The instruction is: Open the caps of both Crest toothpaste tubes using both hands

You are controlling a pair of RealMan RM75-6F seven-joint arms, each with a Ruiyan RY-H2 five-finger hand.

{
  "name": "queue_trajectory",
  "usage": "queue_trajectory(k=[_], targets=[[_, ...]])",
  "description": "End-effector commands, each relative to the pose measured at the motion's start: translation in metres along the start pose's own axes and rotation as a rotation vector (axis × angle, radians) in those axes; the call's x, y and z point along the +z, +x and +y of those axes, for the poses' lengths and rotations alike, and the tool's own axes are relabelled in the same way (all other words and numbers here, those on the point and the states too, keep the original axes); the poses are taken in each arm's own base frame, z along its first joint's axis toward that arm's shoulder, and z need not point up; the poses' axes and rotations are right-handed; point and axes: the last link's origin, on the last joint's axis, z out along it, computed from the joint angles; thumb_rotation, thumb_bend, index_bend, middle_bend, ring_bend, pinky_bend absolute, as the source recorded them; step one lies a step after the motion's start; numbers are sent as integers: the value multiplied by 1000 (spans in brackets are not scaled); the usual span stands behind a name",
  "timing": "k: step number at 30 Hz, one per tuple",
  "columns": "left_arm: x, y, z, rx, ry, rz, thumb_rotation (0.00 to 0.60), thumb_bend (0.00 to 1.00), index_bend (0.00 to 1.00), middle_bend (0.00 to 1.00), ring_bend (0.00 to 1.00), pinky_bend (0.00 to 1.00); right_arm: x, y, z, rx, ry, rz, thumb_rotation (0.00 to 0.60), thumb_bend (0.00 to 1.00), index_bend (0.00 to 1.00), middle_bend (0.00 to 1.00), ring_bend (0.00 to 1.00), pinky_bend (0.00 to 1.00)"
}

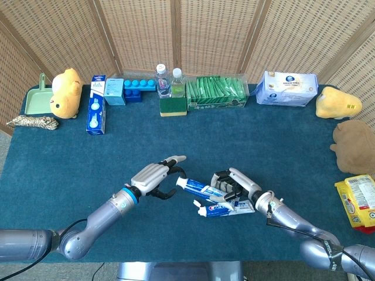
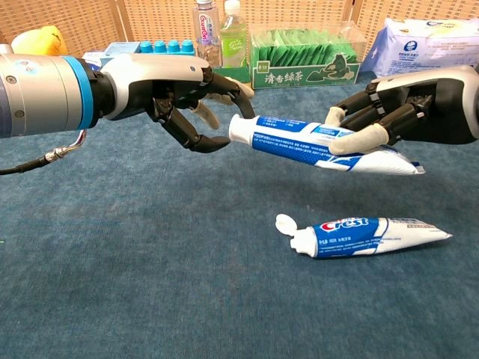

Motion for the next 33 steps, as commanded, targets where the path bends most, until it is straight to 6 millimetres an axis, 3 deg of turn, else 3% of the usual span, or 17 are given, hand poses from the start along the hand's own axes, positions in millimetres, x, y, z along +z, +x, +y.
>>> queue_trajectory(k=[1, 17, 33], targets=[[1, 0, 1, -1, -2, -1, 600, 430, 306, 56, 0, 164, -1, 0, 1, -2, -3, -4, 600, 474, 890, 696, 648, 757], [2, -5, 3, 7, -12, -4, 600, 478, 316, 68, 0, 161, -8, -3, -3, 27, 15, -37, 600, 474, 890, 696, 648, 757], [2, -3, 8, 10, -31, -3, 600, 593, 328, 70, 0, 149, -13, -1, 3, -2, 0, -54, 600, 474, 889, 695, 648, 761]])
